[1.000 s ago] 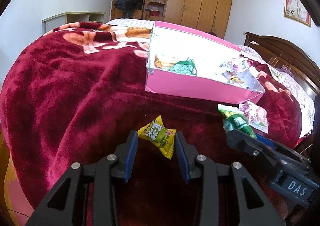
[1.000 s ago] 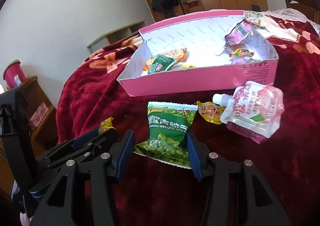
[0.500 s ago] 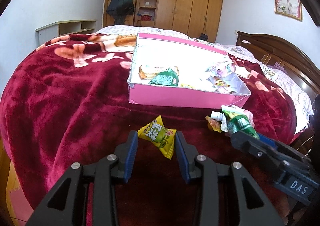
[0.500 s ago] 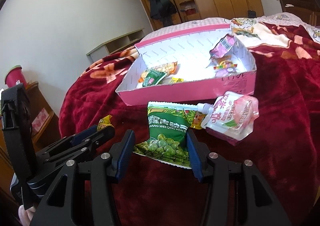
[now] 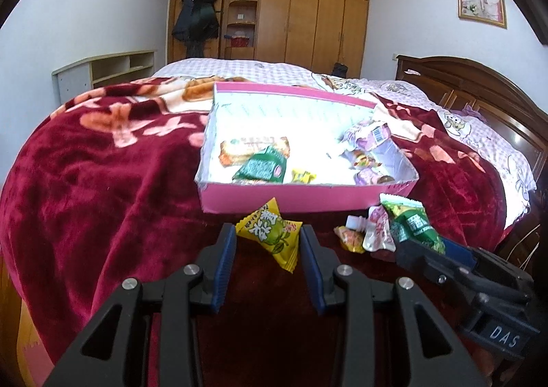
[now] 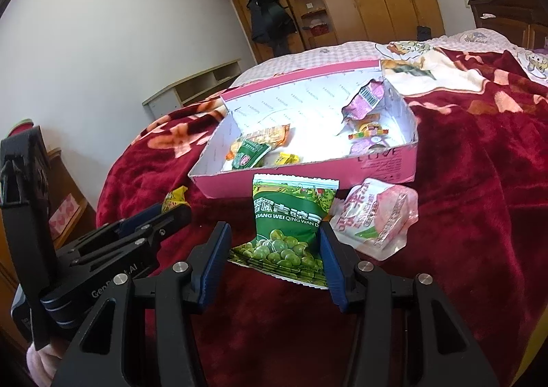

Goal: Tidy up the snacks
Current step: 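Grasp the green pea bag with the right tool and lift it, then lower the yellow packet and green pea bag into the pink box, opening both tools, then move both open tools back to the orange jelly cup and pink pouch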

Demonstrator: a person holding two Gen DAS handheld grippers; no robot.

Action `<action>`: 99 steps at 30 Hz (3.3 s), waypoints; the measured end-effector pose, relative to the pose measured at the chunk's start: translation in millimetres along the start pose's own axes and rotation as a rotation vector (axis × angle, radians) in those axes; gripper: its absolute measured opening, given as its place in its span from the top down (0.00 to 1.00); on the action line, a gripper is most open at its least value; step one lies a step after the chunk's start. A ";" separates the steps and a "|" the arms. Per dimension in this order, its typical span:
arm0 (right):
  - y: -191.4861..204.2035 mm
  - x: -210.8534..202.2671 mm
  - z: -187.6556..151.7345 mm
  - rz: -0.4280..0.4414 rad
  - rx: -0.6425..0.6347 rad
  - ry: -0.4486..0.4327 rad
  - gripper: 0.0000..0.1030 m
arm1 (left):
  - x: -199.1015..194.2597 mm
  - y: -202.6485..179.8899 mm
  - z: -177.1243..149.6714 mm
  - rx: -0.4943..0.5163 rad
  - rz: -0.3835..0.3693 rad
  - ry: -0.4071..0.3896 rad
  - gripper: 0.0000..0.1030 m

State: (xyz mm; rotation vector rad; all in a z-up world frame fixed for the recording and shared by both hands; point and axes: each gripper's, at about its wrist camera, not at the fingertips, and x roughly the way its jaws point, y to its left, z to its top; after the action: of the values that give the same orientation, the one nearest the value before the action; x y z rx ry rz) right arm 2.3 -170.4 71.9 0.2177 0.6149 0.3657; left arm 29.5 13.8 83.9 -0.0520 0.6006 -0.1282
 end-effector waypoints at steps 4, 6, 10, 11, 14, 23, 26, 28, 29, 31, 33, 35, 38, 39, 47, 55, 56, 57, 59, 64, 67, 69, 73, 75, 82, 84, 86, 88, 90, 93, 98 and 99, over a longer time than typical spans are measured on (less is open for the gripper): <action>-1.7 -0.3 7.4 -0.009 -0.010 -0.008 0.49 | 4.2 -4.4 10.3 0.016 -0.002 -0.010 0.62; -3.2 -0.2 10.8 -0.009 -0.011 -0.010 0.49 | 5.5 -5.7 16.2 0.024 -0.001 -0.017 0.62; -5.1 2.0 15.8 -0.016 -0.018 -0.012 0.49 | 7.6 -8.7 29.2 0.049 0.005 -0.037 0.62; -5.4 3.2 17.3 -0.018 -0.021 -0.011 0.49 | 7.9 -9.3 32.5 0.053 0.006 -0.043 0.62; -6.2 5.9 21.7 -0.021 -0.029 -0.009 0.49 | 12.0 -9.5 43.2 0.056 0.002 -0.051 0.62; -11.4 18.3 43.6 -0.027 -0.040 -0.012 0.49 | 36.2 -12.4 66.2 0.077 -0.001 -0.051 0.62; -15.0 25.5 54.3 -0.020 -0.042 -0.019 0.49 | 49.6 -11.4 73.7 0.074 -0.003 -0.040 0.62; -16.5 30.6 60.3 -0.022 -0.045 -0.020 0.49 | 59.0 -9.9 79.0 0.070 -0.002 -0.035 0.62; -17.1 33.8 63.3 -0.022 -0.047 -0.018 0.49 | 64.3 -9.2 81.8 0.068 -0.002 -0.031 0.61; -18.6 41.6 69.5 -0.025 -0.052 -0.012 0.49 | 73.8 -8.7 86.1 0.066 -0.003 -0.022 0.61; -19.8 49.0 74.7 -0.028 -0.058 -0.011 0.49 | 84.0 -8.3 90.7 0.068 -0.006 -0.014 0.61; -21.4 57.2 79.4 -0.032 -0.063 -0.012 0.49 | 94.8 -8.6 93.7 0.075 -0.002 -0.008 0.61; -25.1 69.4 84.4 -0.024 -0.052 -0.008 0.49 | 112.2 -9.6 97.4 0.085 0.002 0.009 0.61; -26.5 72.6 85.4 -0.022 -0.047 -0.006 0.49 | 117.2 -9.2 98.2 0.085 0.001 0.013 0.61; -36.0 100.4 85.1 -0.029 -0.025 0.022 0.49 | 152.5 -5.3 99.3 0.077 0.013 0.056 0.59; -39.2 112.3 82.8 -0.042 -0.042 0.016 0.49 | 170.5 -2.8 96.0 0.088 0.041 0.070 0.49; -39.2 113.2 82.6 -0.041 -0.044 0.016 0.49 | 170.8 -3.3 95.9 0.092 0.042 0.068 0.46; -39.9 114.5 82.5 -0.040 -0.047 0.015 0.49 | 170.8 -3.9 95.7 0.094 0.042 0.067 0.44; -39.0 115.4 82.1 -0.039 -0.053 0.014 0.48 | 171.2 -4.4 95.2 0.095 0.045 0.063 0.44; -42.6 111.8 83.5 -0.011 -0.022 -0.003 0.45 | 167.1 -3.7 98.4 0.086 0.047 0.062 0.43; -44.3 107.8 84.8 -0.001 -0.004 -0.008 0.41 | 163.0 -3.4 100.0 0.082 0.054 0.069 0.43; -43.4 102.1 85.0 0.003 -0.002 -0.014 0.41 | 159.6 -3.0 100.1 0.078 0.046 0.072 0.43; -41.1 86.9 84.5 -0.008 -0.013 -0.048 0.41 | 147.9 -4.3 99.9 0.075 0.038 0.058 0.43; -41.1 80.0 84.3 -0.012 -0.012 -0.054 0.41 | 140.3 -6.2 100.2 0.078 0.033 0.051 0.43; -40.4 57.3 77.3 -0.027 -0.010 -0.077 0.41 | 110.3 -11.1 96.5 0.079 0.012 0.027 0.43; -39.1 51.1 73.2 -0.031 -0.013 -0.079 0.41 | 103.2 -12.3 92.3 0.076 0.004 0.029 0.43; -38.5 45.7 69.5 -0.033 -0.012 -0.081 0.41 | 97.2 -12.9 87.4 0.069 -0.008 0.036 0.43; -38.4 40.2 65.7 -0.036 -0.010 -0.083 0.41 | 91.4 -13.5 81.4 0.060 -0.021 0.045 0.43; -38.3 35.1 61.7 -0.037 -0.007 -0.085 0.41 | 85.3 -15.0 75.3 0.053 -0.029 0.049 0.43; -38.7 28.6 56.9 -0.041 -0.005 -0.085 0.41 | 76.2 -17.3 66.0 0.049 -0.033 0.055 0.43; -38.6 19.9 48.8 -0.044 -0.004 -0.085 0.41 | 63.0 -21.4 54.7 0.040 -0.046 0.060 0.43; -39.0 18.1 46.6 -0.046 -0.003 -0.085 0.41 | 61.8 -22.1 52.7 0.039 -0.048 0.062 0.43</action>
State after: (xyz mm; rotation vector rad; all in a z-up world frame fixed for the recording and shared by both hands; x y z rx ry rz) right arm 54.4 -203.0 87.7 0.2149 0.5348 0.3117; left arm 107.5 -15.8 94.6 -0.0247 0.6591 -0.1891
